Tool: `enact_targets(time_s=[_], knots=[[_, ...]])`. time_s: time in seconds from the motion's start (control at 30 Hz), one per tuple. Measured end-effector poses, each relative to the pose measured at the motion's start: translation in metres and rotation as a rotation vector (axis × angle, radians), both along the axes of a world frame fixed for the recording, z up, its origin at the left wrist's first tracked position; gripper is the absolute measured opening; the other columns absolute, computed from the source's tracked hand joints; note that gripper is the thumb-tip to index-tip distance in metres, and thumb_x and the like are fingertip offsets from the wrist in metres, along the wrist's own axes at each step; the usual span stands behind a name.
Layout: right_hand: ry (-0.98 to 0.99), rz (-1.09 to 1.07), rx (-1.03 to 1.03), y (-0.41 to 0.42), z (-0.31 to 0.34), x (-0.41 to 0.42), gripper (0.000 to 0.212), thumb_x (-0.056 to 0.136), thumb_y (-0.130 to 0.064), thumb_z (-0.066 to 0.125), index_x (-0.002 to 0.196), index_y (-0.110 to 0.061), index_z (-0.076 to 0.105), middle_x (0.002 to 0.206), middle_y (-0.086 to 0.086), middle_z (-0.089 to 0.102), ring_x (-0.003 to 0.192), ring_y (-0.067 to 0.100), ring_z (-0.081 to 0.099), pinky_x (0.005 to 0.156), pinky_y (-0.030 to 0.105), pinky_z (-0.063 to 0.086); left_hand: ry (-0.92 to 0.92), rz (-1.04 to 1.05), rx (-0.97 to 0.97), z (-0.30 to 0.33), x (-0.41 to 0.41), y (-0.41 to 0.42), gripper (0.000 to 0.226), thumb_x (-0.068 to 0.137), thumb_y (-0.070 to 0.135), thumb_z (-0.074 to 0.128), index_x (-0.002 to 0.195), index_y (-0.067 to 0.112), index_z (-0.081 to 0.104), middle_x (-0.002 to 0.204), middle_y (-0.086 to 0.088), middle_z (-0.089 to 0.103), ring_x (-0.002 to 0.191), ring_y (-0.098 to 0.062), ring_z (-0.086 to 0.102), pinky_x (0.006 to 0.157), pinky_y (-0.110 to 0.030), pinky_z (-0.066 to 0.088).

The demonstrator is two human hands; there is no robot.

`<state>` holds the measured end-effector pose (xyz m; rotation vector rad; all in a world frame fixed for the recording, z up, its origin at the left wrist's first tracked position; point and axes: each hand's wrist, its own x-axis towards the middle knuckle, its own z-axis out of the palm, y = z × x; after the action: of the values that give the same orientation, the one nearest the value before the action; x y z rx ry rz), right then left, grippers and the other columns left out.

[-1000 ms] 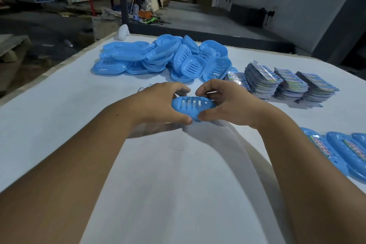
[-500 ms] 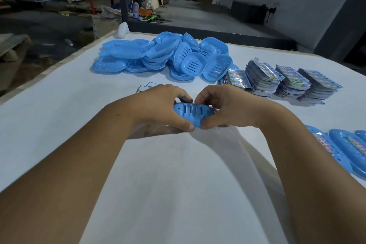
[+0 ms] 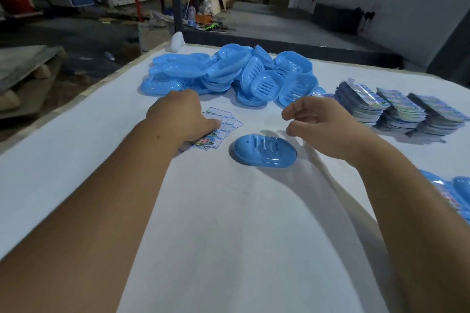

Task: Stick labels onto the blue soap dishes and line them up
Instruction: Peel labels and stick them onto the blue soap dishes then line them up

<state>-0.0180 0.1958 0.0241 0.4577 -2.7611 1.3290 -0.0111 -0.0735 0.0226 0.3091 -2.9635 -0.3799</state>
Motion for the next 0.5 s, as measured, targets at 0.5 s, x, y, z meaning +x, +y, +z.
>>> enact_targets(time_s=[0.5], knots=[[0.121, -0.056, 0.126, -0.011, -0.005, 0.001, 0.015, 0.085, -0.022, 0.069, 0.094, -0.033, 0.07, 0.095, -0.018, 0.071, 0.093, 0.0, 0.064, 0.088, 0.022, 0.05, 0.24, 0.003, 0.1, 0.007, 0.002, 0.016, 0.014, 0.087, 0.023, 0.074, 0.085, 0.03, 0.062, 0.096, 0.005, 0.069, 0.088, -0.02, 0.064, 0.065, -0.032, 0.047]])
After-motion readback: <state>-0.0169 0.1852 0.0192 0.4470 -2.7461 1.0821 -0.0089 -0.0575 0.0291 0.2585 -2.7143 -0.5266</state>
